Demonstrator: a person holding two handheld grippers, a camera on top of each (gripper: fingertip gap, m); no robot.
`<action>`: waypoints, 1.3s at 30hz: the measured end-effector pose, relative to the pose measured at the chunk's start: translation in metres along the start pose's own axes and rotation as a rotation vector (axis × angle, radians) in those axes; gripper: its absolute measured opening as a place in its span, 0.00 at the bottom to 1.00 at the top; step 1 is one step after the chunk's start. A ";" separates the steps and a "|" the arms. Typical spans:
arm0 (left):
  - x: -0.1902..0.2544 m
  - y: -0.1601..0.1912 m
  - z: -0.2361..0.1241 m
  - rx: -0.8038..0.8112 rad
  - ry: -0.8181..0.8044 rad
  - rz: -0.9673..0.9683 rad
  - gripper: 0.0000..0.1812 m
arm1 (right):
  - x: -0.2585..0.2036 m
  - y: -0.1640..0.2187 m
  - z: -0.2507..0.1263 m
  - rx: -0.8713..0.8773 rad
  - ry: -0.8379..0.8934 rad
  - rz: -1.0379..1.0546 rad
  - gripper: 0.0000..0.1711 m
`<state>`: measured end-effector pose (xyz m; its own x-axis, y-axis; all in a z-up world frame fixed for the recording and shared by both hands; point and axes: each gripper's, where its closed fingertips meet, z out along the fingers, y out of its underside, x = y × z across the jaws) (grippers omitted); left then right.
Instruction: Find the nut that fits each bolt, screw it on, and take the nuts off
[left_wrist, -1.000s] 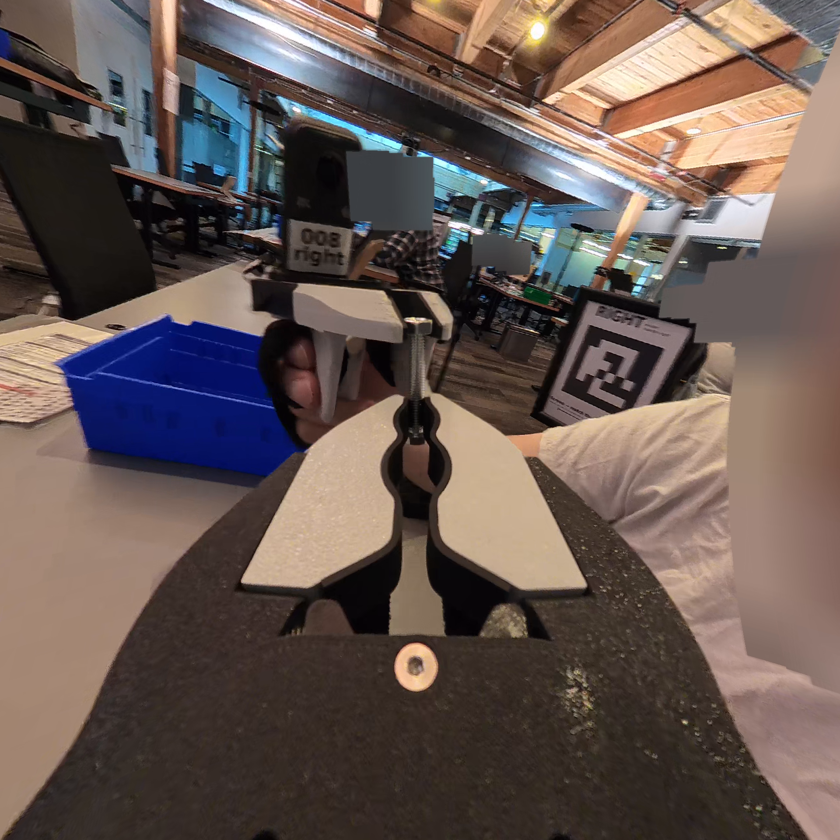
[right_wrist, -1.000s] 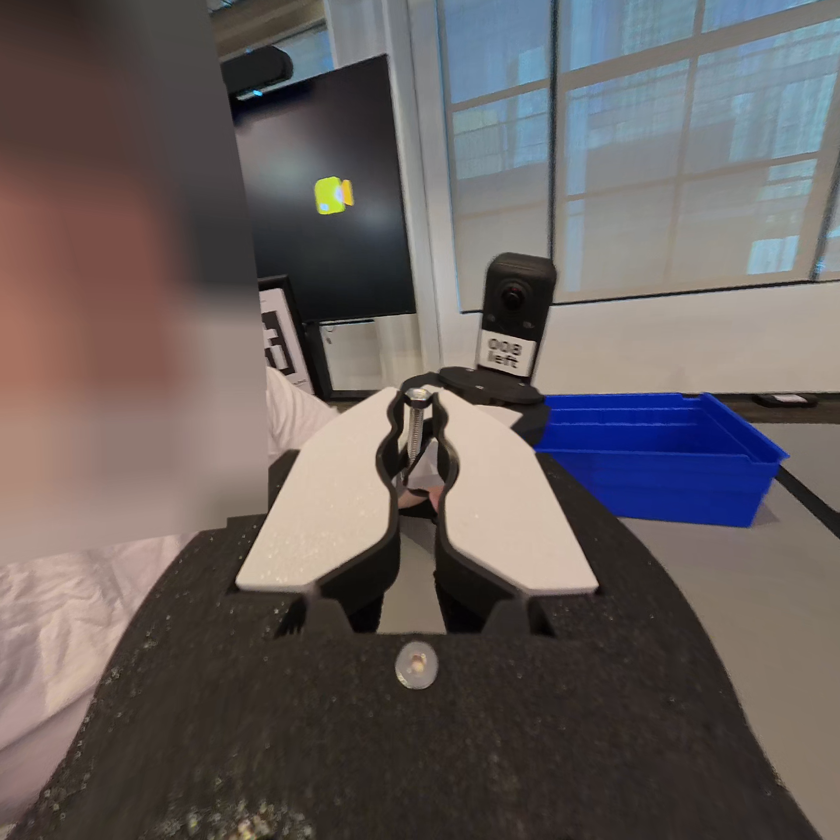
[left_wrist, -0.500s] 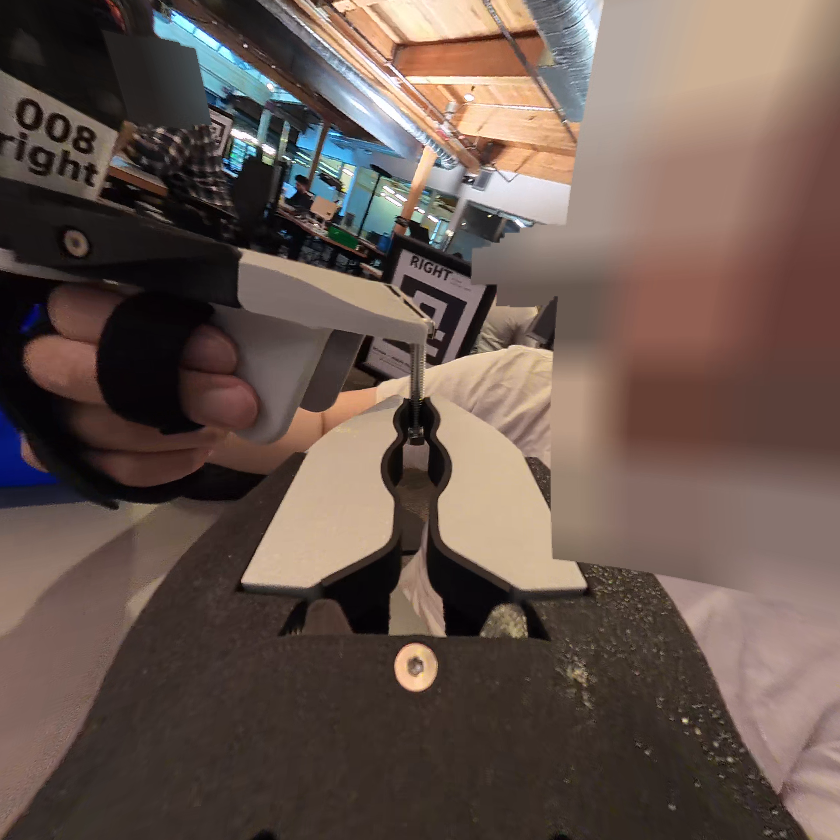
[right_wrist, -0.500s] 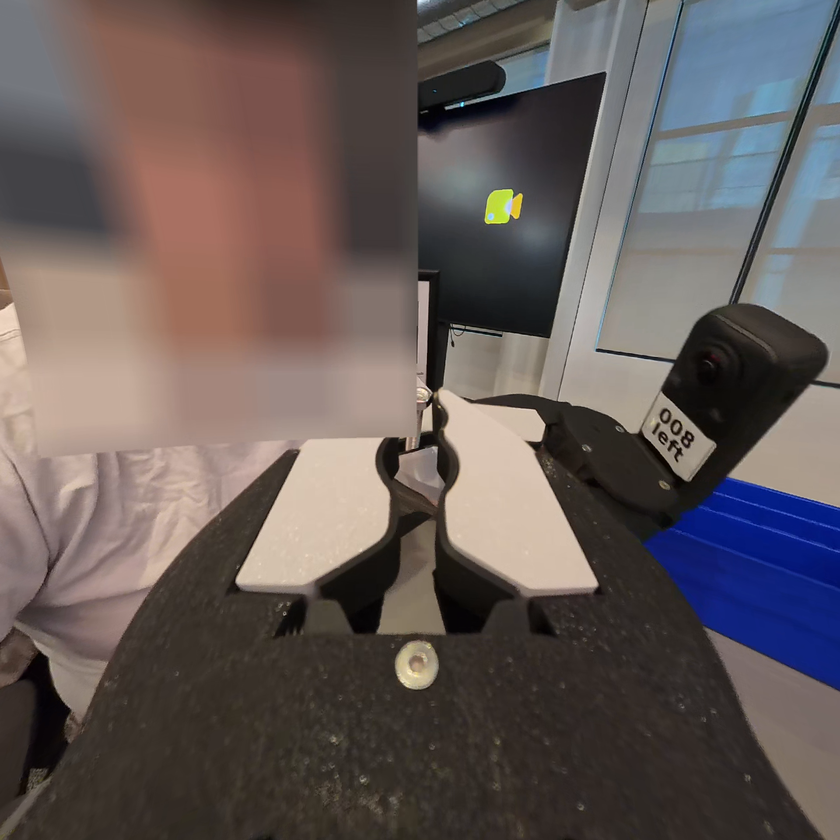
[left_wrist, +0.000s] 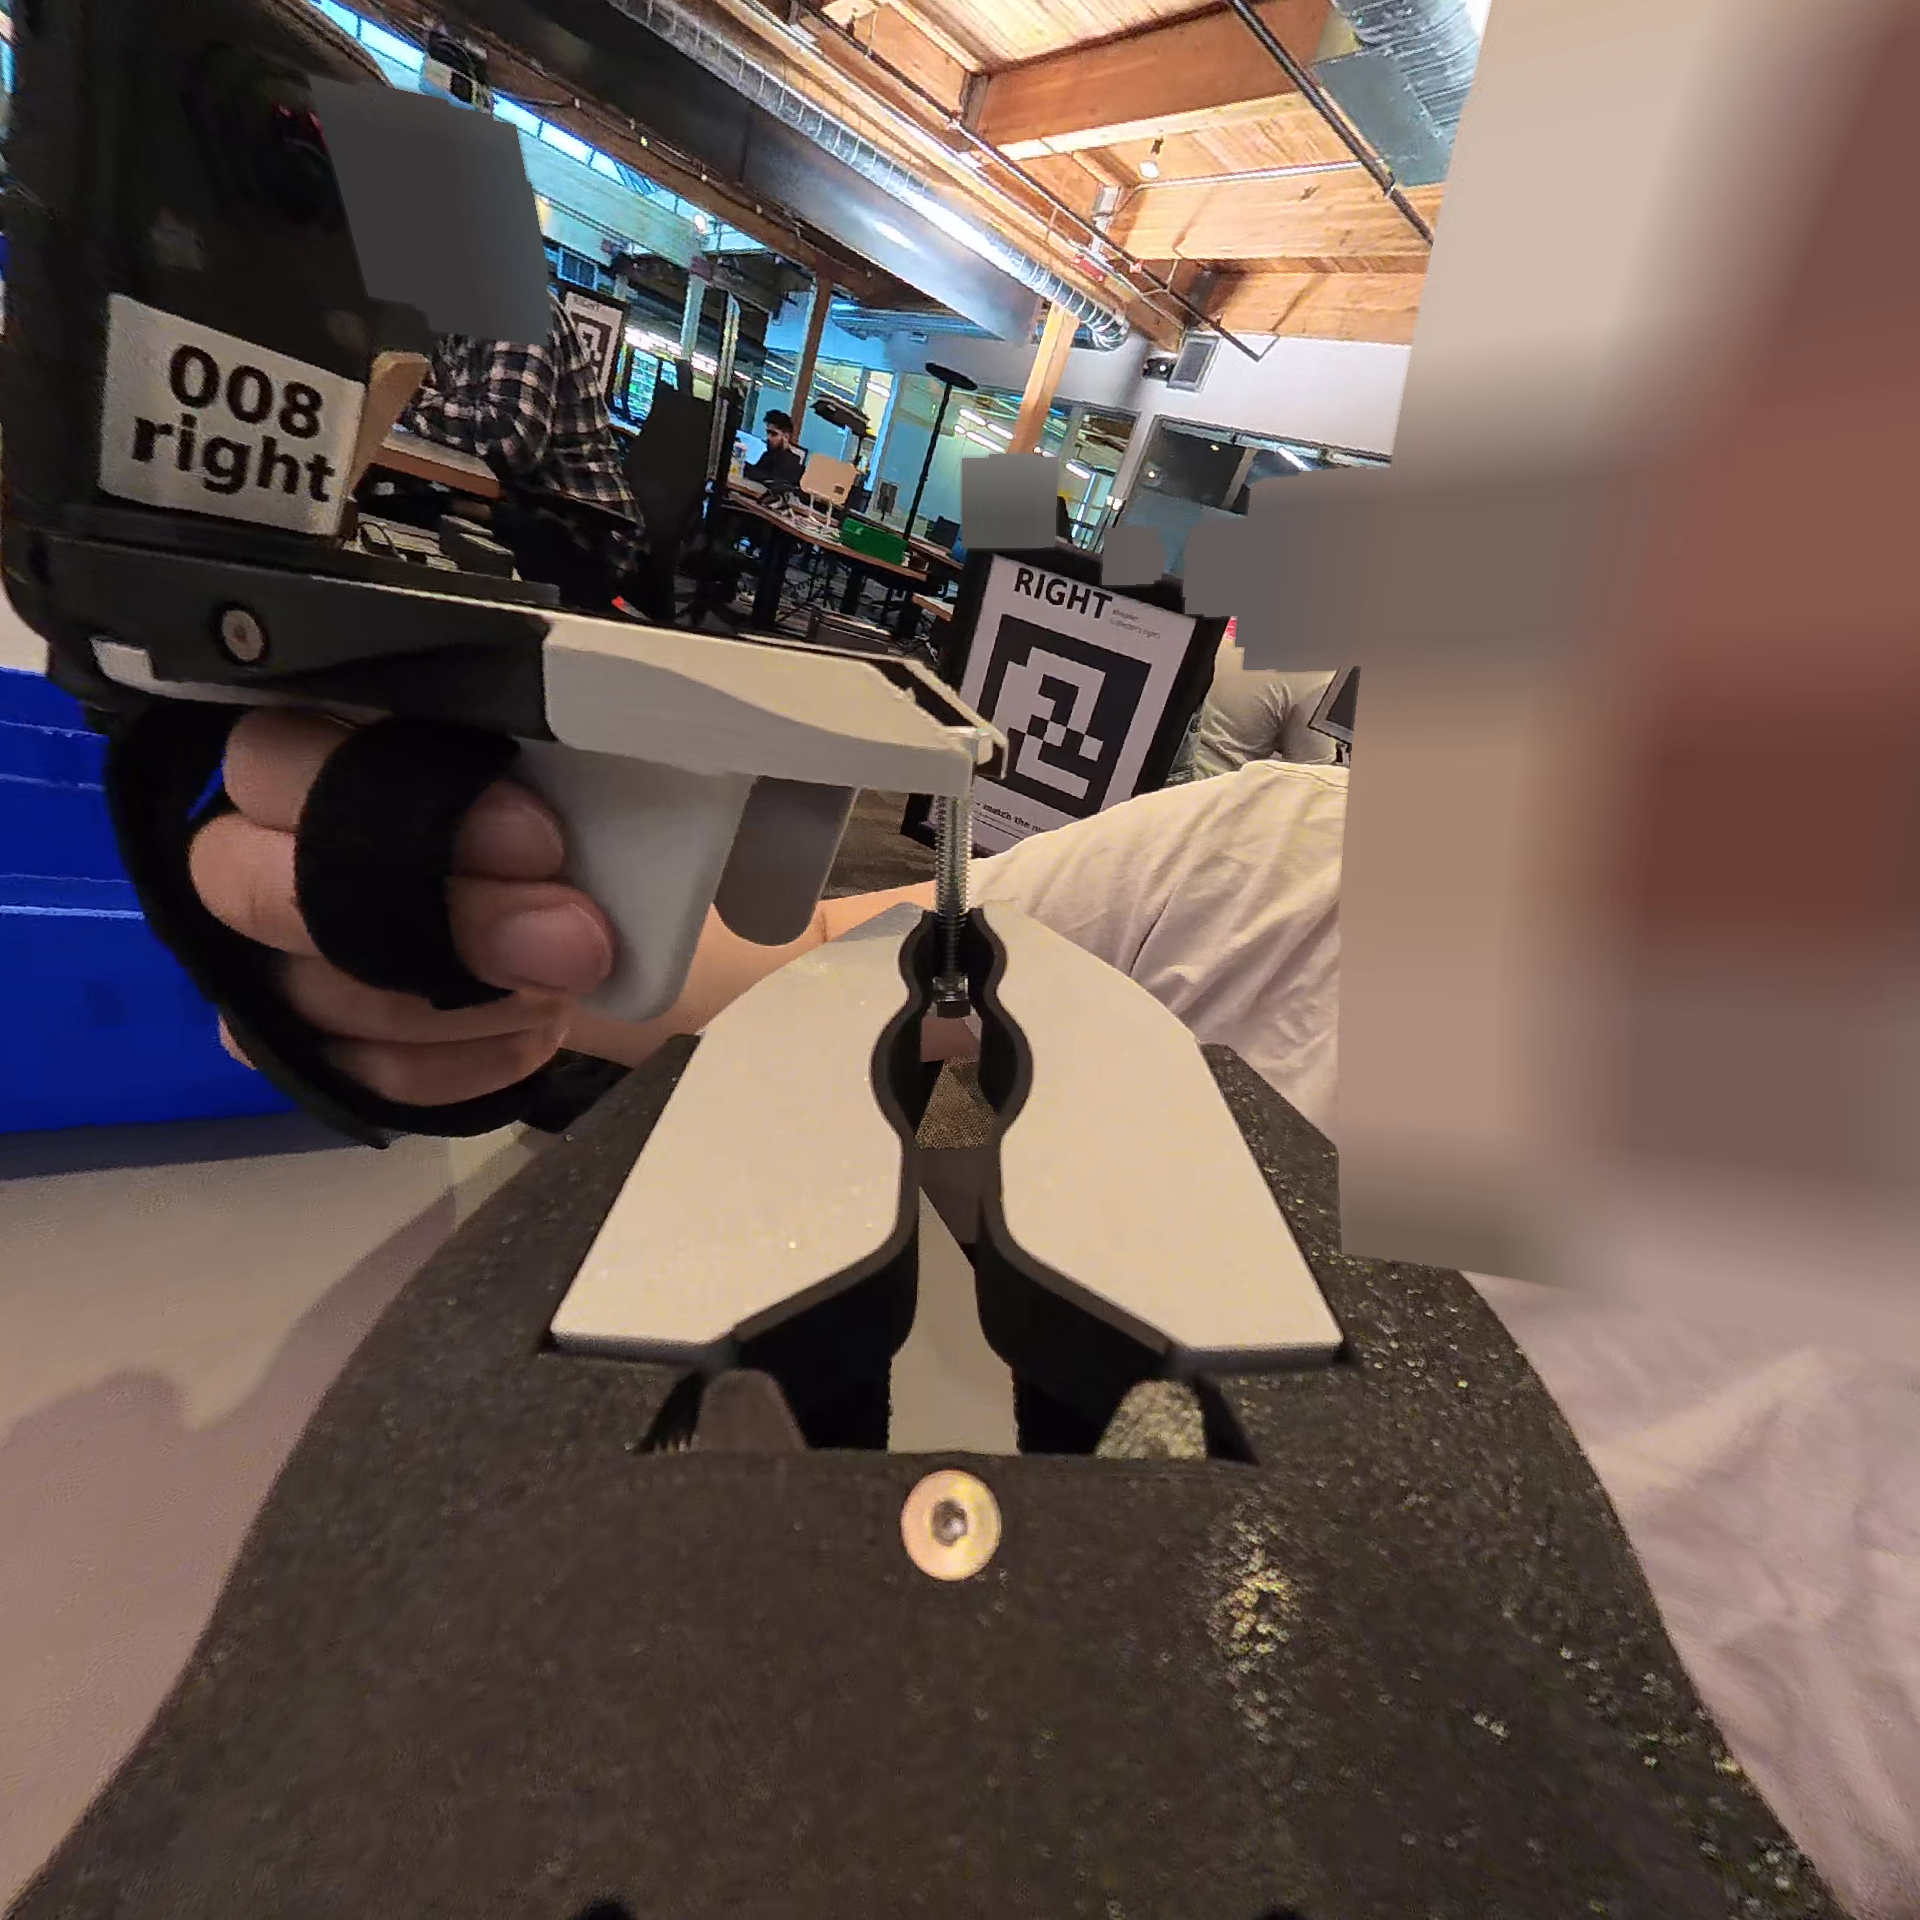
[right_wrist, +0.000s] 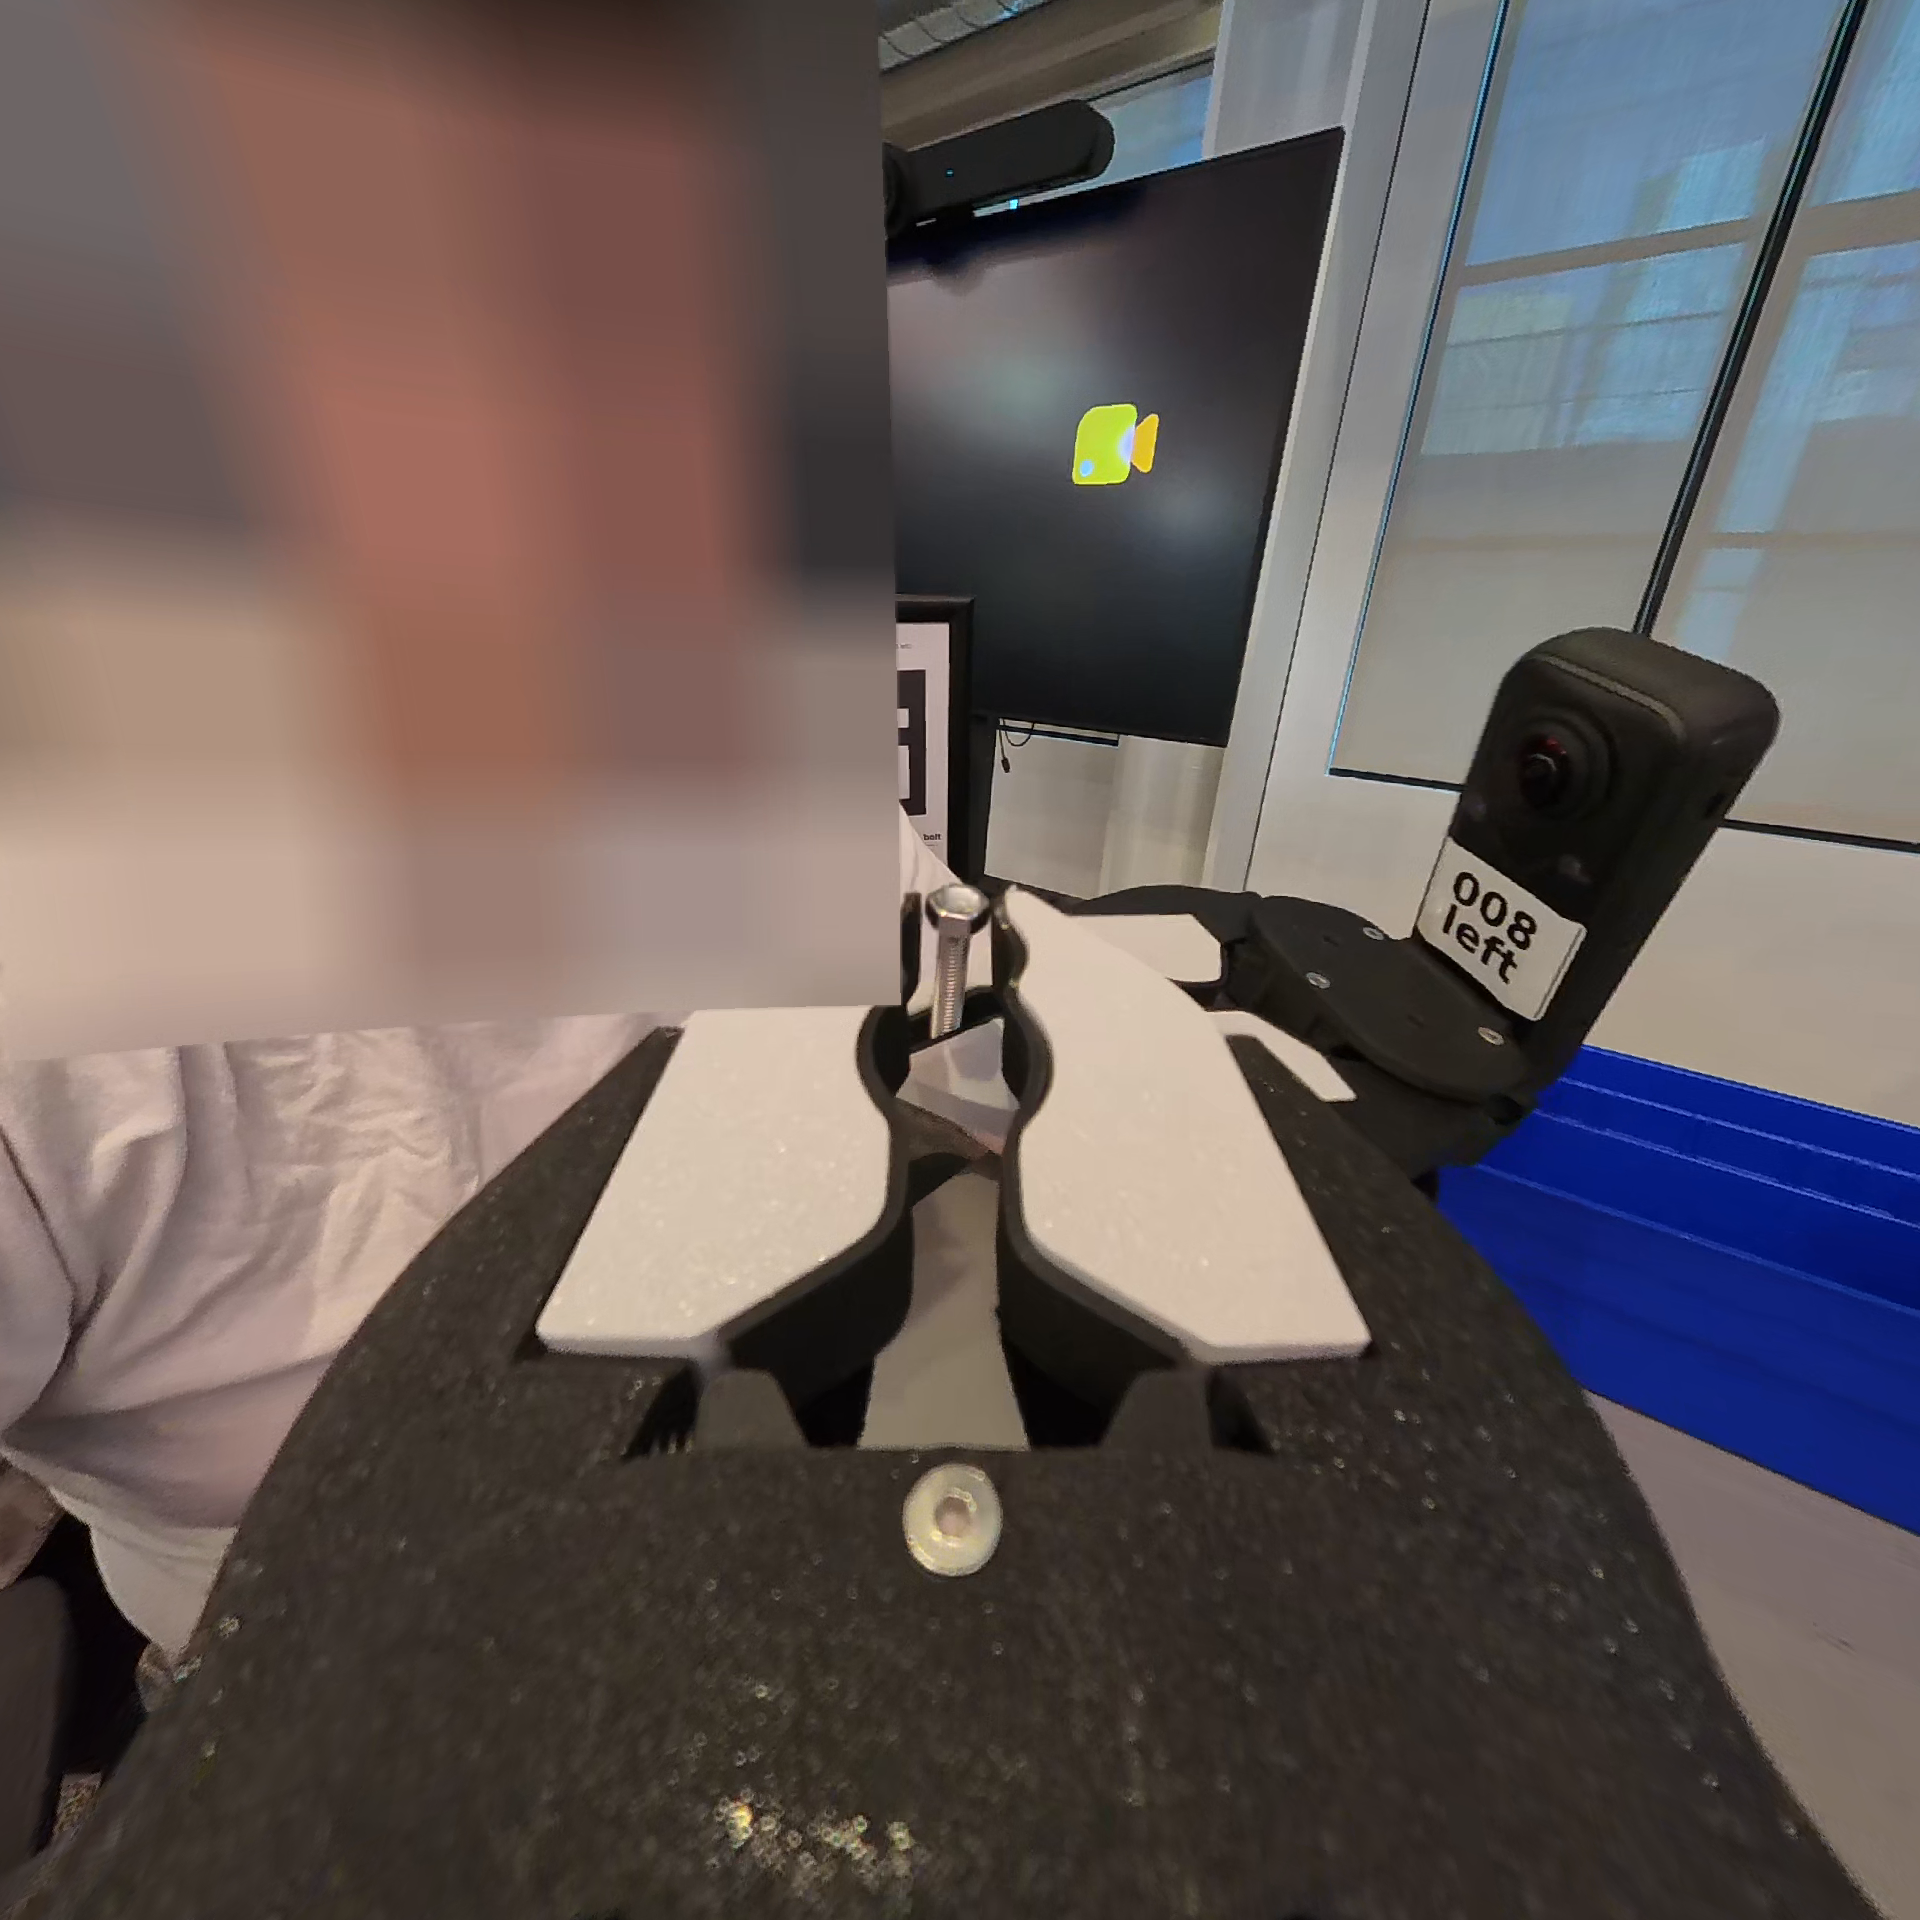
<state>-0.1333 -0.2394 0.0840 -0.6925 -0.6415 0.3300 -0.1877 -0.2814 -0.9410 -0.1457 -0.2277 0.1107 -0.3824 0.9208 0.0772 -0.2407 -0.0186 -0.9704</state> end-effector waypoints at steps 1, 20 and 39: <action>-0.001 -0.002 -0.002 0.010 -0.003 0.001 0.02 | 0.001 0.000 0.000 -0.004 0.010 -0.002 0.09; -0.069 -0.035 -0.067 0.124 -0.813 0.383 0.02 | 0.088 -0.025 -0.042 -0.082 0.931 -0.199 0.18; -0.068 -0.032 -0.065 0.104 -0.832 0.387 0.02 | 0.089 -0.009 -0.032 -0.201 0.959 -0.220 0.06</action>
<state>-0.1253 -0.1402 0.0863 0.0377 -0.9991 -0.0210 0.0437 0.0226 -0.9988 -0.1490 -0.1329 0.1193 0.5538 0.8227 0.1284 -0.0310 0.1745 -0.9842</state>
